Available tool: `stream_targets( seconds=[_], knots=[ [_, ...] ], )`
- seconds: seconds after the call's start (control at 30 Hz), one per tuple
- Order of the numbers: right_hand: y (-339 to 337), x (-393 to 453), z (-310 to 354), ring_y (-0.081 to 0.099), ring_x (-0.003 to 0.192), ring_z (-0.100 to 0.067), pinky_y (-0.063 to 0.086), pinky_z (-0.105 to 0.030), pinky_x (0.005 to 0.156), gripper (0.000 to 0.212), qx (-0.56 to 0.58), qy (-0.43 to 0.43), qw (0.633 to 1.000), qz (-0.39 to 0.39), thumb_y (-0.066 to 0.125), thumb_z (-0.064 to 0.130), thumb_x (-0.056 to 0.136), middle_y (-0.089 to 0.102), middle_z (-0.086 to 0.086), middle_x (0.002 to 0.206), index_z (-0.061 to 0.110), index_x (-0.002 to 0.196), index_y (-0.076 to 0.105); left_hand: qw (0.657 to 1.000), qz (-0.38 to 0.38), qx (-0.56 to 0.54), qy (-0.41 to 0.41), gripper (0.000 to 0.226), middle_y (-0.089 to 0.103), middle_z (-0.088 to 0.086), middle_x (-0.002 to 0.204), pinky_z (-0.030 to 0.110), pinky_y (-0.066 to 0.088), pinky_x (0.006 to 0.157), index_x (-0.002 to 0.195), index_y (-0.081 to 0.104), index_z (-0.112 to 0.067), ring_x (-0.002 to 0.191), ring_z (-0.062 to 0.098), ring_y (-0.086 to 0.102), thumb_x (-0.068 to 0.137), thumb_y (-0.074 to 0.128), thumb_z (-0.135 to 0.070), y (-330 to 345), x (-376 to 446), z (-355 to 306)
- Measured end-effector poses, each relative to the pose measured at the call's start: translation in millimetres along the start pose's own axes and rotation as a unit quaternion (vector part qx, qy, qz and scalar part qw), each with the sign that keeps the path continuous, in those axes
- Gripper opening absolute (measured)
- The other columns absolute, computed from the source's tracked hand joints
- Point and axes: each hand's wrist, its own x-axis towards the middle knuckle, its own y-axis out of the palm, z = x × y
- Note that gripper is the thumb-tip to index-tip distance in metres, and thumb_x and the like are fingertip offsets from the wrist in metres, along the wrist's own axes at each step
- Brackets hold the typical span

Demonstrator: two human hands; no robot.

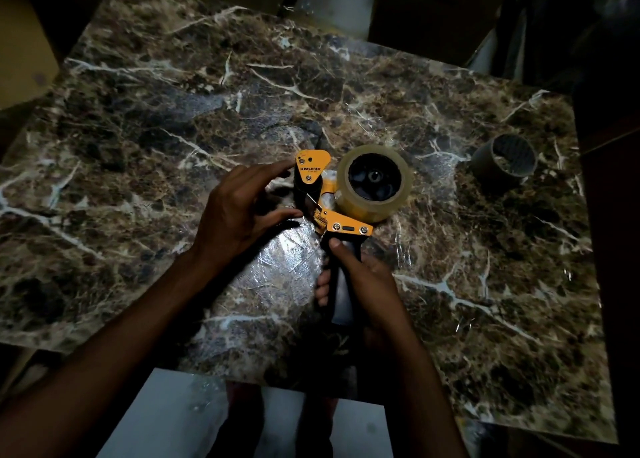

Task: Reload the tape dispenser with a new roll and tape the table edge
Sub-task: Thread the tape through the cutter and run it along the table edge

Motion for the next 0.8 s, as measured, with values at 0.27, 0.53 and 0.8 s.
stream_targets(
  seconds=[0.27, 0.53, 0.8],
  knots=[
    [1, 2, 3, 0.054, 0.042, -0.018, 0.045, -0.024, 0.043, 0.029, 0.009, 0.012, 0.998, 0.068, 0.061, 0.028, 0.101, 0.059, -0.008, 0.058, -0.002, 0.099, 0.063, 1.000, -0.002, 0.022, 0.008, 0.040, 0.078, 0.005, 0.101, 0.048, 0.054, 0.081, 0.110, 0.080, -0.012, 0.093, 0.029, 0.068, 0.084, 0.087, -0.042, -8, 13, 6],
    [1, 4, -1, 0.052, 0.044, -0.018, 0.043, -0.024, 0.042, 0.028, 0.013, 0.012, 0.998, 0.065, 0.062, 0.030, 0.100, 0.055, -0.006, 0.058, 0.003, 0.094, 0.064, 0.998, 0.011, 0.057, 0.018, 0.042, 0.069, 0.009, 0.100, 0.041, 0.052, 0.077, 0.116, 0.080, -0.014, 0.092, 0.028, 0.065, 0.089, 0.081, -0.047, -18, 3, 2],
    [2, 1, -1, 0.059, 0.050, -0.019, 0.051, -0.028, 0.048, 0.014, 0.054, 0.013, 0.994, 0.098, 0.063, 0.017, 0.098, 0.061, -0.007, 0.064, 0.006, 0.090, 0.060, 0.998, 0.027, 0.050, -0.008, 0.041, 0.069, 0.002, 0.102, 0.040, 0.053, 0.078, 0.115, 0.081, -0.021, 0.094, 0.023, 0.066, 0.091, 0.076, -0.054, -22, -2, 8]
  ],
)
